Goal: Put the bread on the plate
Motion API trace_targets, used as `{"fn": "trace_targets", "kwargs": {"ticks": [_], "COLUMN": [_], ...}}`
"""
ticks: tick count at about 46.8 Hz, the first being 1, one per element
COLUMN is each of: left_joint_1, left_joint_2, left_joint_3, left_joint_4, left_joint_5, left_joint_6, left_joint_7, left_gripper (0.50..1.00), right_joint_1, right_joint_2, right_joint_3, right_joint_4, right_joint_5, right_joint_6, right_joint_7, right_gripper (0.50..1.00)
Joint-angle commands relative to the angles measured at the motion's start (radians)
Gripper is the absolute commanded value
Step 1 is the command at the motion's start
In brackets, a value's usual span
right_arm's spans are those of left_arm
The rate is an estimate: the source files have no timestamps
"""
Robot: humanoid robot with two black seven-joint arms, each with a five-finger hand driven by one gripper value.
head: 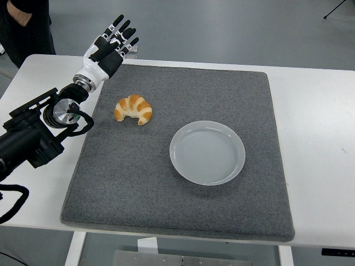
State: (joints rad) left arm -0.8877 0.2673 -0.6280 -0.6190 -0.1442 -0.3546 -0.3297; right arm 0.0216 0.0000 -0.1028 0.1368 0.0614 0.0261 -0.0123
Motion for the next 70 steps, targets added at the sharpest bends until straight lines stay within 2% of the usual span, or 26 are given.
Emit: {"fn": "trace_targets", "kwargs": {"ticks": [1, 9, 15, 25, 28, 30, 35, 40, 46, 54, 58, 62, 70], "left_joint_1": [-0.022, -0.073, -0.103, -0.168, -0.189, -0.201, -0.264, -0.344, -0.390, -0.393, -0.399, -0.422, -0.428], "left_joint_2": [0.026, 0.078, 0.095, 0.139, 0.153, 0.188, 0.251, 0.271, 0.280, 0.282, 0.286, 0.288, 0.291], "left_joint_3": [0.024, 0.030, 0.028, 0.031, 0.033, 0.043, 0.174, 0.353, 0.479, 0.511, 0.536, 0.580, 0.636], "left_joint_4": [0.004, 0.004, 0.002, -0.005, -0.028, -0.065, -0.122, -0.119, -0.116, -0.110, -0.108, -0.114, -0.159], "left_joint_5": [0.075, 0.296, 0.448, 0.486, 0.485, 0.485, 0.486, 0.502, 0.573, 0.777, 0.827, 0.824, 0.821], "left_joint_6": [0.005, 0.086, 0.117, 0.095, 0.071, 0.068, 0.069, 0.069, 0.074, 0.129, 0.148, 0.148, 0.099], "left_joint_7": [0.000, 0.000, 0.000, 0.003, 0.014, 0.017, 0.034, 0.041, 0.040, 0.031, 0.026, 0.018, 0.021], "left_gripper": [1.000, 1.000, 1.000, 1.000, 1.000, 1.000, 1.000, 1.000, 1.000, 1.000, 1.000, 1.000, 1.000], "right_joint_1": [0.000, 0.000, 0.000, 0.000, 0.001, 0.000, 0.000, 0.000, 0.000, 0.000, 0.000, 0.000, 0.000], "right_joint_2": [0.000, 0.000, 0.000, 0.000, 0.000, 0.000, 0.000, 0.000, 0.000, 0.000, 0.000, 0.000, 0.000], "right_joint_3": [0.000, 0.000, 0.000, 0.000, 0.000, 0.000, 0.000, 0.000, 0.000, 0.000, 0.000, 0.000, 0.000], "right_joint_4": [0.000, 0.000, 0.001, 0.000, 0.000, 0.000, 0.000, 0.000, 0.001, 0.000, 0.000, 0.000, 0.000], "right_joint_5": [0.000, 0.000, 0.000, 0.000, 0.000, 0.000, 0.000, 0.000, 0.000, 0.000, 0.000, 0.000, 0.000], "right_joint_6": [0.000, 0.000, 0.000, 0.000, 0.000, 0.000, 0.000, 0.000, 0.000, 0.000, 0.000, 0.000, 0.000], "right_joint_7": [0.000, 0.000, 0.000, 0.000, 0.000, 0.000, 0.000, 0.000, 0.000, 0.000, 0.000, 0.000, 0.000], "right_gripper": [0.952, 0.952, 0.952, 0.954, 0.952, 0.952, 0.952, 0.952, 0.954, 0.952, 0.952, 0.952, 0.952]}}
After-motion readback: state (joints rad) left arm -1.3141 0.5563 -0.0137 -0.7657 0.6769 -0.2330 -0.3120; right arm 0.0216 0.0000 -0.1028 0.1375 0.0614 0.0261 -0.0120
